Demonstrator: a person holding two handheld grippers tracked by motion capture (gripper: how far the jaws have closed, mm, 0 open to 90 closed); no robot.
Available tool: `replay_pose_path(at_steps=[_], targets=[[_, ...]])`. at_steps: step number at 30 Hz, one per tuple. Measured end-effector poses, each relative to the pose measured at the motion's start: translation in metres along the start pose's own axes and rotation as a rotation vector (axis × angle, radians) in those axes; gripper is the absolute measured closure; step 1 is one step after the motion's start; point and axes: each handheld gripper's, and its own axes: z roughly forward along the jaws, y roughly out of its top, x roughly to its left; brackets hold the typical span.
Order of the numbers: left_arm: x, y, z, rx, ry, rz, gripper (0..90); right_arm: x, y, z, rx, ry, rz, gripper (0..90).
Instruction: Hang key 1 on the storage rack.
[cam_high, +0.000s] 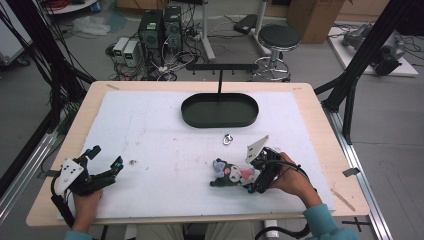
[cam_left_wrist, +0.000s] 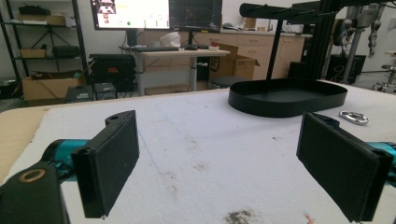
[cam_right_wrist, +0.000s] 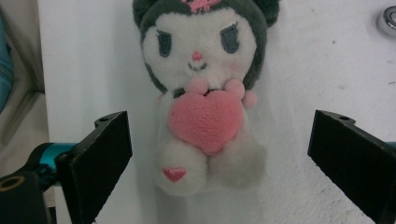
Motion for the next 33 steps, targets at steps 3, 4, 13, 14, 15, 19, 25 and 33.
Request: replay_pose_path(at_steps=[3,4,13,14,15,19,25,33], targets=[[0.0000,0.0000,0.0000,0.000,0.001,-0.001,13.4,-0.0007,0.0000,0.0015,0.018,0.009,0.013,6.8],[0.0001,0.0001,-0.0001,0.002,0.000,-0.001,13.4,-0.0012,0.0001,0.0019,0.023,0.011,0.009,9.3],[0.0002,0.0001,-0.0001,0.001,0.000,-0.001,13.5,-0.0027,0.0017,0.0052,0.055,0.035,0.008,23.7],[0.0002,0.0001,-0.0001,0.002,0.000,-0.001,13.4,-0.0028,0.0020,0.0053,0.052,0.042,0.002,25.9],[0.0004,0.0000,-0.0001,0.002,0.001,-0.001,13.5,-0.0028,0.0023,0.0054,0.054,0.048,0.002,27.7],[0.0004,0.0001,-0.0001,0.002,0.000,-0.002,13.5,-0.0029,0.0034,0.0054,0.068,0.074,-0.027,46.4],[0.0005,0.0000,-0.0001,0.003,0.001,-0.001,13.5,-0.0039,0.0032,0.0054,0.071,0.092,-0.021,50.9],[0.0006,0.0001,-0.0001,0.003,0.001,-0.002,13.4,-0.0043,0.0040,0.0046,0.073,0.087,-0.025,53.3]])
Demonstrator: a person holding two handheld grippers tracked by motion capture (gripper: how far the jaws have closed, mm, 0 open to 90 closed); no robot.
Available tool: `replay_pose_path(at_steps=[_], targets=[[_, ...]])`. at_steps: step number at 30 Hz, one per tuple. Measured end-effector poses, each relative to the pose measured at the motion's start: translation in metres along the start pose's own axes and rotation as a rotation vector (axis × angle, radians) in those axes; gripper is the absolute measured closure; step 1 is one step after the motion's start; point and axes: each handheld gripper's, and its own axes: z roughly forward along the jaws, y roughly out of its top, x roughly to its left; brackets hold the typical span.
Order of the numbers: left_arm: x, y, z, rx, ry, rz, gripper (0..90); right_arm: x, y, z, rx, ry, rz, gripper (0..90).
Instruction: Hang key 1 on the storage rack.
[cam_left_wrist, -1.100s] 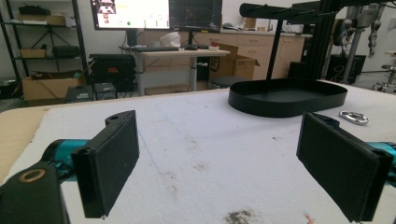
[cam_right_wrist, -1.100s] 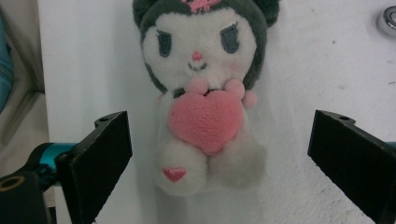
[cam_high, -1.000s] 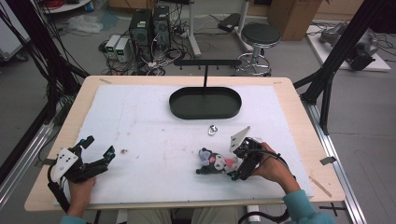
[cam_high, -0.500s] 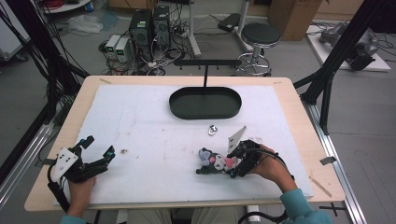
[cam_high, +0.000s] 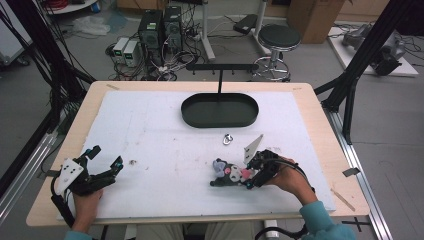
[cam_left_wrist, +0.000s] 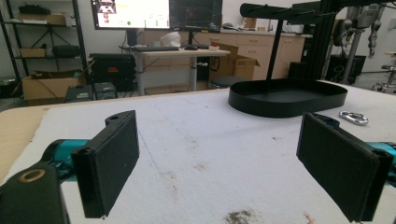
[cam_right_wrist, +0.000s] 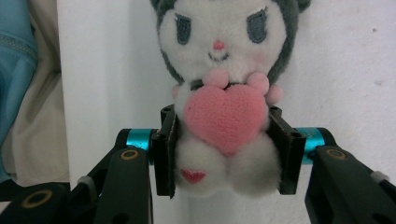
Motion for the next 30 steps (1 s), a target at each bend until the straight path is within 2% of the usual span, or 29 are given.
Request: replay_pose_path(at_steps=[6,9,12,20,22,27,30], targets=[[0.000,0.000,0.000,0.000,0.000,0.000,13.5,0.000,0.000,-0.003,-0.007,-0.001,0.005,54.1],[0.000,0.000,0.000,0.001,-0.001,0.000,13.5,-0.001,0.002,-0.008,-0.034,-0.003,0.012,54.4],[0.000,0.000,0.000,0.002,-0.001,0.000,13.5,-0.004,0.004,-0.016,-0.084,-0.019,0.015,54.6],[0.000,0.000,0.000,0.001,-0.001,0.001,13.5,-0.013,0.012,-0.037,-0.193,-0.065,0.066,54.6],[0.000,0.000,0.000,0.001,-0.001,0.001,13.5,-0.016,0.014,-0.041,-0.217,-0.087,0.080,54.6],[0.000,0.000,0.000,0.001,-0.001,0.001,13.5,-0.021,0.017,-0.048,-0.258,-0.110,0.109,54.6],[0.000,0.000,0.000,0.001,-0.001,0.001,13.5,-0.025,0.020,-0.053,-0.295,-0.135,0.143,54.6]])
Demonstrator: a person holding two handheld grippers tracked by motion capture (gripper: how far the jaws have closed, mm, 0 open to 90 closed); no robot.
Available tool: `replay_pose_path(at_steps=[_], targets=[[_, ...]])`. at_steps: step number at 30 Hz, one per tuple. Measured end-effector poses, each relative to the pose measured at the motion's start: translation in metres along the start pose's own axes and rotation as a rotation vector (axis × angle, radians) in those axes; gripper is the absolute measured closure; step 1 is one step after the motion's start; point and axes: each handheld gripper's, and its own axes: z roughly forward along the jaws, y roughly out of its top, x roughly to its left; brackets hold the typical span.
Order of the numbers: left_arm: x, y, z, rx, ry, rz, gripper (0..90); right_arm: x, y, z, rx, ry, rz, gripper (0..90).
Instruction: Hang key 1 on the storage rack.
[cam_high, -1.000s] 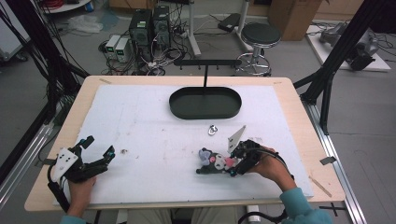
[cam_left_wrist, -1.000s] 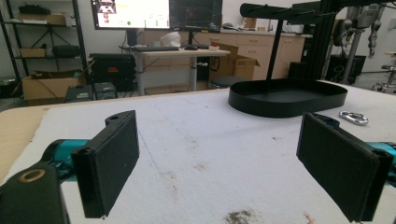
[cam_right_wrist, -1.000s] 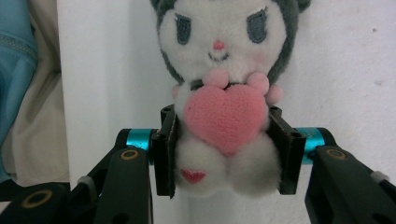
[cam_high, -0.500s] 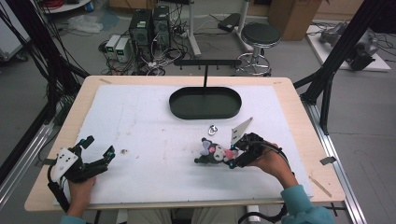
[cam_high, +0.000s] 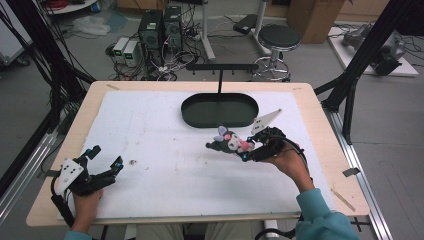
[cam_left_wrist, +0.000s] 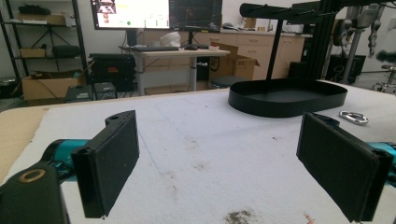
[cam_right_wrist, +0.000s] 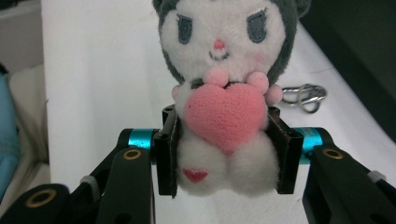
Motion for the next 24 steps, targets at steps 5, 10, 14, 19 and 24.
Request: replay_pose_path(at_steps=[5,10,14,19,24], targets=[[0.000,0.000,0.000,0.000,-0.001,0.000,13.5,-0.006,0.002,-0.004,-0.044,-0.026,0.048,54.6],[0.000,0.000,0.000,0.000,-0.001,0.000,13.4,-0.014,0.002,-0.009,-0.123,-0.085,0.142,54.6],[0.000,0.000,0.000,0.000,0.000,0.001,13.5,-0.019,0.002,-0.013,-0.163,-0.138,0.188,54.6],[0.000,0.000,0.000,-0.001,-0.001,0.000,13.5,-0.025,0.006,-0.018,-0.206,-0.182,0.230,54.6],[0.000,0.000,0.000,-0.001,-0.001,0.000,13.5,-0.030,0.011,-0.021,-0.217,-0.231,0.254,54.5]])
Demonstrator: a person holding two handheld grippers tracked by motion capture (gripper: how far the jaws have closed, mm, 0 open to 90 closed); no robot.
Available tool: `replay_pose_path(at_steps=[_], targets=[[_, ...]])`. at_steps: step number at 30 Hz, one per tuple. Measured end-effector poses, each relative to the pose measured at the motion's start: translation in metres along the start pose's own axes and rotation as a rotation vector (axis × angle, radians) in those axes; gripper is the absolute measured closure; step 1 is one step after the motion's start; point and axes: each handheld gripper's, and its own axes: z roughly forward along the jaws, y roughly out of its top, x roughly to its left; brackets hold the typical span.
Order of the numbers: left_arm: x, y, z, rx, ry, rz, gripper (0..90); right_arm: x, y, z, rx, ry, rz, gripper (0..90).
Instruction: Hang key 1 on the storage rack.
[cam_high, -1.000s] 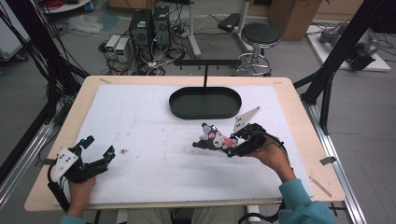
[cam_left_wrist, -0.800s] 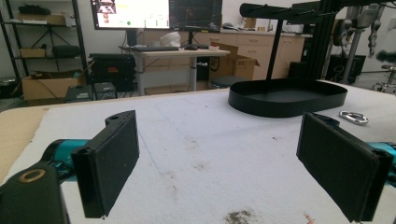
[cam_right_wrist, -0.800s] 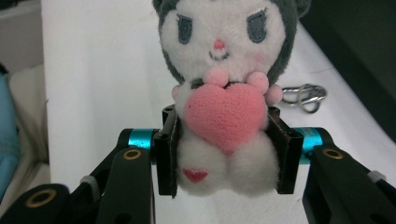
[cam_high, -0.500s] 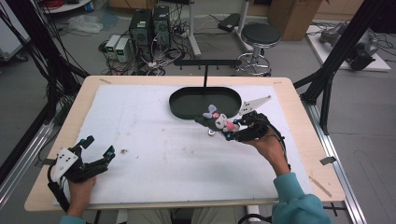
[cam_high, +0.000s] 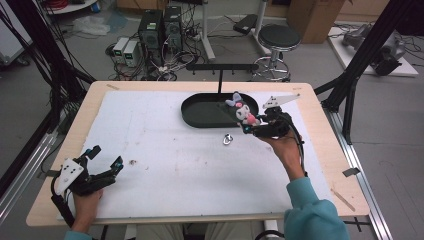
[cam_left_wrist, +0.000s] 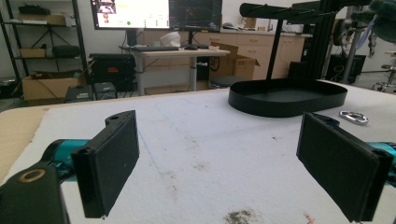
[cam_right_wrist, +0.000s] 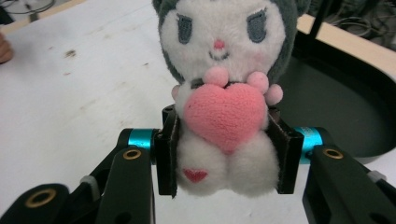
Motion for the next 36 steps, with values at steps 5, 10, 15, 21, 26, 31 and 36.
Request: replay_pose_path(at_steps=[5,10,15,21,26,31,36], targets=[[0.000,0.000,0.000,0.001,0.000,0.001,13.4,-0.002,0.006,0.001,-0.012,-0.025,0.010,54.5],[0.000,0.000,0.000,-0.001,0.000,0.002,13.5,-0.007,0.016,0.003,-0.031,-0.068,0.033,54.5],[0.000,0.000,0.000,-0.001,0.000,0.003,13.5,-0.016,0.025,0.004,-0.049,-0.086,0.059,54.6],[0.000,0.000,0.000,-0.001,0.000,0.002,13.5,-0.026,0.035,0.006,-0.061,-0.107,0.078,54.5],[0.000,0.000,0.000,-0.002,-0.001,0.003,13.4,-0.028,0.043,0.006,-0.064,-0.129,0.057,54.5],[0.000,0.000,0.000,-0.001,-0.001,0.003,13.5,-0.029,0.052,0.007,-0.049,-0.151,0.054,54.5],[0.000,0.000,0.000,-0.002,0.000,0.004,13.5,-0.034,0.061,0.007,-0.054,-0.171,0.049,54.6]])
